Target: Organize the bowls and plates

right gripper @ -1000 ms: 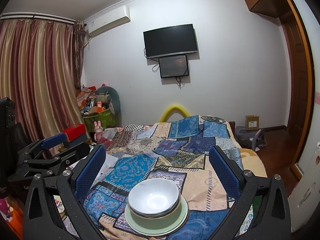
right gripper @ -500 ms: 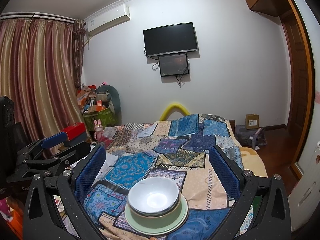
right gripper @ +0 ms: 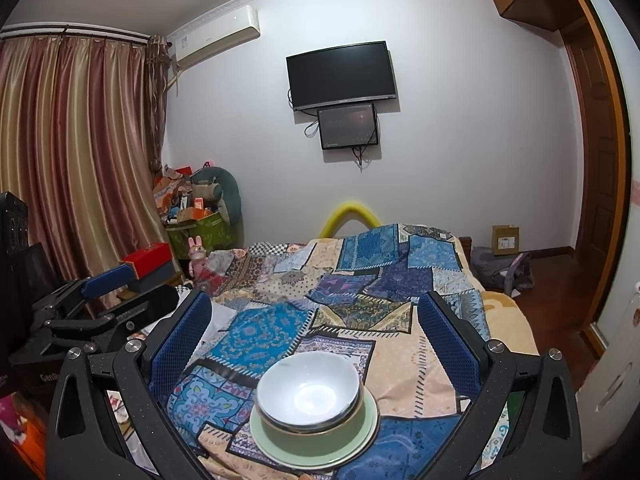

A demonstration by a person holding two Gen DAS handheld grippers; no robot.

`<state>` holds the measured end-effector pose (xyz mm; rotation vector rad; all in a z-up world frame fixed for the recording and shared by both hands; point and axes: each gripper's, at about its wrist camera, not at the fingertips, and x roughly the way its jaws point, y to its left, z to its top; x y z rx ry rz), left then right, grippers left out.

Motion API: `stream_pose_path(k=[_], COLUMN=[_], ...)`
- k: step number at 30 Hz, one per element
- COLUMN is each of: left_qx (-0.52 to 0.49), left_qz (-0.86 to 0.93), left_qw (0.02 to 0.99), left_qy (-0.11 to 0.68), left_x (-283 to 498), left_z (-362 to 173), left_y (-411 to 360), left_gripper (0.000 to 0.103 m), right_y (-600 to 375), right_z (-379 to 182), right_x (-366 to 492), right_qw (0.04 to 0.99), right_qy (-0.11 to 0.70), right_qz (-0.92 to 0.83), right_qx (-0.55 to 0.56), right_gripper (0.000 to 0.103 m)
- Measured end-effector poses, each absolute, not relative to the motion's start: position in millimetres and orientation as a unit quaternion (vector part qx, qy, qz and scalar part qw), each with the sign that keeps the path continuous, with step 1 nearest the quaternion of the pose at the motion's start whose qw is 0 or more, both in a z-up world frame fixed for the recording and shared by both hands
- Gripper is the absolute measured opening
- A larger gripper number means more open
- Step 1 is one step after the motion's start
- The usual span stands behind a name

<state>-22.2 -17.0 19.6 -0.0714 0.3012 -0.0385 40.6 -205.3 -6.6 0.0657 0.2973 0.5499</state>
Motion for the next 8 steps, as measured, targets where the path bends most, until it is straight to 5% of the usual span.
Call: stream_pose_path(k=[8], left_qx=[-0.049], left_qz=[-0.028], left_qw=[0.985], left_qy=[0.166], left_x=[-13.1], left_z=[12.5], left_y=[-6.9], left_gripper=[0.103], right_y=[-201.0], right_z=[-9.2], right_x=[45.7], right_qw=[0.949], right_qy=[0.159], right_qz=[0.269], right_qx=[0.034], right_gripper=[0.103])
